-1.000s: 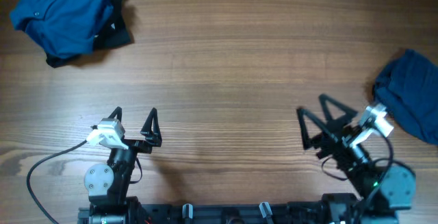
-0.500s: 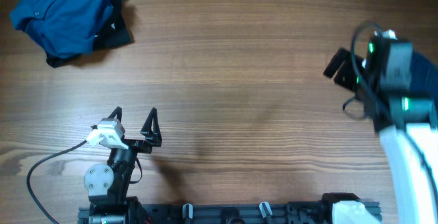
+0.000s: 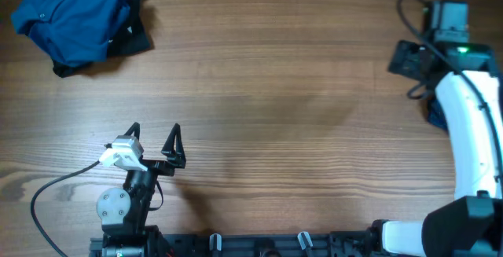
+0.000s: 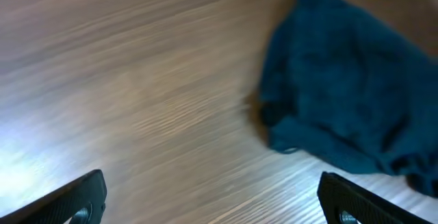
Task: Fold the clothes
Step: 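Reach the right gripper out to the dark blue trousers at right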
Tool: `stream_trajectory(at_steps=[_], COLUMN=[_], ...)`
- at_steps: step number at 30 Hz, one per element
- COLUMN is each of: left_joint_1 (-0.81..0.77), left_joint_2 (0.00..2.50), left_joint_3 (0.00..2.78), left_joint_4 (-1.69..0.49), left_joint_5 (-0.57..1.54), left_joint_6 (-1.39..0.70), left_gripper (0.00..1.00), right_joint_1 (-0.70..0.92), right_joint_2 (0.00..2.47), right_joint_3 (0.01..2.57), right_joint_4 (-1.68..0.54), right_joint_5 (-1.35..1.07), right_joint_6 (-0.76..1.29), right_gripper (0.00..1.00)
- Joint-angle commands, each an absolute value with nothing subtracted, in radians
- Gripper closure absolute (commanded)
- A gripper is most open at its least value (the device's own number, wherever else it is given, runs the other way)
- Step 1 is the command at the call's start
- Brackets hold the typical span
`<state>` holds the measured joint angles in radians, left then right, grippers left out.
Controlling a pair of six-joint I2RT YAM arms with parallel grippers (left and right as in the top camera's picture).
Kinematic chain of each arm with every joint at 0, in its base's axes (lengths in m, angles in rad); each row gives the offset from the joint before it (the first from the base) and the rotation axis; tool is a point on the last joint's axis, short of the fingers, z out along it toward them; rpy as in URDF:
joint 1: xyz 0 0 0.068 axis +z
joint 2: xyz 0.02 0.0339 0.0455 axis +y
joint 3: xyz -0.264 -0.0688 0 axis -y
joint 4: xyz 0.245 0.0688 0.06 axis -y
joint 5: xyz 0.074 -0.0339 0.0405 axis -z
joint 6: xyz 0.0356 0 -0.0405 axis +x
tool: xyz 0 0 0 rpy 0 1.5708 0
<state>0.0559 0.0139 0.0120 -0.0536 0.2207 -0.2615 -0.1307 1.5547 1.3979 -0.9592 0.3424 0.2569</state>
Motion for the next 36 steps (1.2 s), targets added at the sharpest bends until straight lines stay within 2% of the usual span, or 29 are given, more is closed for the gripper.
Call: stream_trajectory(at_steps=[1, 4, 8, 19, 36], left_joint_1=[0.064, 0.064, 0.064, 0.064, 0.064], left_joint_2=[0.007, 0.007, 0.007, 0.007, 0.007], left_joint_3=[0.006, 0.006, 0.006, 0.006, 0.006], left_joint_4=[-0.057, -0.057, -0.057, -0.057, -0.057], left_joint_5=[0.208, 0.207, 0.207, 0.208, 0.208], left_joint_6=[-0.27, -0.27, -0.27, -0.27, -0.27], left_gripper=[0.0, 0.0, 0.0, 0.0, 0.0], right_joint_1=[-0.25, -0.296, -0.299, -0.299, -0.326], right_joint_2=[1.587, 1.587, 1.596, 1.755, 1.905], right_joint_3=[1.427, 1.427, 1.425, 1.425, 1.425], right_joint_4=[-0.947, -0.934, -0.923, -0.952, -0.9], right_joint_5=[0.371, 0.282, 0.187, 0.495, 0.522], right_joint_6=[0.315, 0.309, 0.15, 0.148, 0.13], right_gripper=[0.0, 0.0, 0.0, 0.0, 0.0])
